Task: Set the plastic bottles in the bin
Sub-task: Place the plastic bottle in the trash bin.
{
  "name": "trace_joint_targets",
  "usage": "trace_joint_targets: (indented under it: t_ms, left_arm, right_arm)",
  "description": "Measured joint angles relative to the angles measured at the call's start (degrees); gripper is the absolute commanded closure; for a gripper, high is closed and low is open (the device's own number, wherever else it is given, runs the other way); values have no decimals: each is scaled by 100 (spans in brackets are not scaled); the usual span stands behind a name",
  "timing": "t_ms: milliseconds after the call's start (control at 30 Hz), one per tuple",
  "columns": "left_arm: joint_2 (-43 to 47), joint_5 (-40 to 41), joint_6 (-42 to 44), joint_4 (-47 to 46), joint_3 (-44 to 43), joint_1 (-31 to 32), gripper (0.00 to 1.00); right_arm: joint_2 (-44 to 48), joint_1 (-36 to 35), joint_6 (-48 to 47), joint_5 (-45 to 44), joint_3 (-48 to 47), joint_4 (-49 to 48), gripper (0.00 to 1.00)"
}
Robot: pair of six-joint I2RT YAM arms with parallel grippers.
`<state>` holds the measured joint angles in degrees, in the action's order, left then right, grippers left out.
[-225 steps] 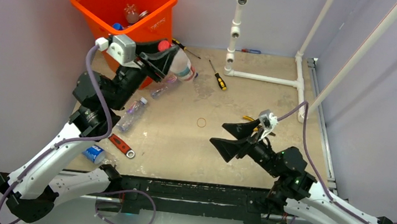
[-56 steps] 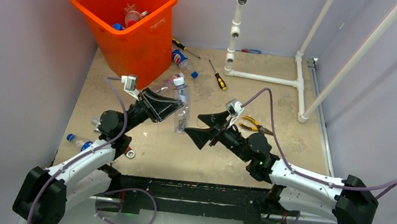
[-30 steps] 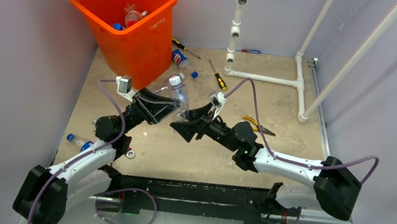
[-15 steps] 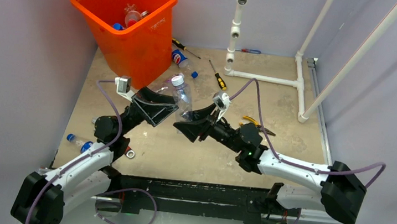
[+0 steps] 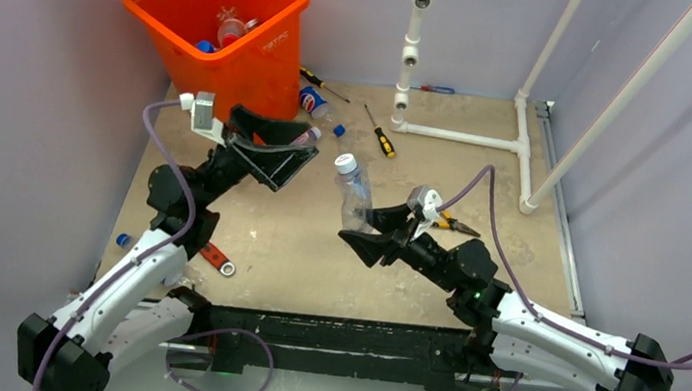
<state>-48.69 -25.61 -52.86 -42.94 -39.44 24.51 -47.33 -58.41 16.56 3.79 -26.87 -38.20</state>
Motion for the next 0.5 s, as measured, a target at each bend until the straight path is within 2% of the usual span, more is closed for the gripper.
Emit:
trace_joint_targets:
  t_ms: [267,500]
  left_arm:
    - [-1220,-726,-483,-874,-273,37,13]
    - [-1349,-914,-356,-592,-356,455,17]
  right_arm:
    - [83,-9,-243,-177,131,435,69]
    - [-52,-9,-302,-337,131,437,69]
